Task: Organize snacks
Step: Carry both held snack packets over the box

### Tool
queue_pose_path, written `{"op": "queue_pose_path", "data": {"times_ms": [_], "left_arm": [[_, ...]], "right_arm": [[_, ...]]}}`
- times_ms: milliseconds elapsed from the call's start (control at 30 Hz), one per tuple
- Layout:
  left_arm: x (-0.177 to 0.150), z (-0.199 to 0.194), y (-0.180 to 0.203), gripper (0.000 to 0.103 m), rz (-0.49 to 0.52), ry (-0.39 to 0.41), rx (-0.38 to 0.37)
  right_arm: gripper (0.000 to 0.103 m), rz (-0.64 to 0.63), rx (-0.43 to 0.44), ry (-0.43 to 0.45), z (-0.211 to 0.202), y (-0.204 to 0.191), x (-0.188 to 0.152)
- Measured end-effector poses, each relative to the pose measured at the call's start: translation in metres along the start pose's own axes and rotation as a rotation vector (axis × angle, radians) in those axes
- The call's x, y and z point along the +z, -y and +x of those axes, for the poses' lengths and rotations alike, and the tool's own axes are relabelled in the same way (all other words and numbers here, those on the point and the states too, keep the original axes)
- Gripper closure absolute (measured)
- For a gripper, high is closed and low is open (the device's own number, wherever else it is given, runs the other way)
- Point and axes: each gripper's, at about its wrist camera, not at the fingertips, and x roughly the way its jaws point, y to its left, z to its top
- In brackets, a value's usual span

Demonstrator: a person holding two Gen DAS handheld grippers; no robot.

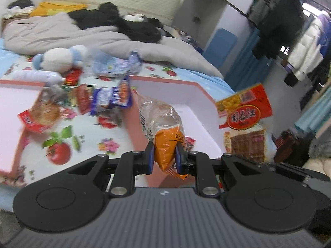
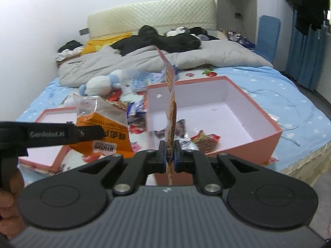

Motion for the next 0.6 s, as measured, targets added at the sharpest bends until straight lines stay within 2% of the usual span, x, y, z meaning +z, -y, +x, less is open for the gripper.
{"op": "queue_pose_path", "data": {"times_ms": [233,433,600], "left_arm": [[0.036,0.063,0.012,0.080,0.014,-0.041,-0.025],[0.068,0.127,0.017,0.080,0.015,-0.076,-0.029],[0.083,0.183,0.015,0.080,0.023,-0.133,-0.014]], "right_arm": [[0.093,0.039,-0.018,-0.040,0.039,0.036,0.026],[0.093,0.040,-0.035,-0.066,0.090,0.061,0.050],[0.093,0.036,-0.046,-0.103,0.135,0.080,0.059]]}}
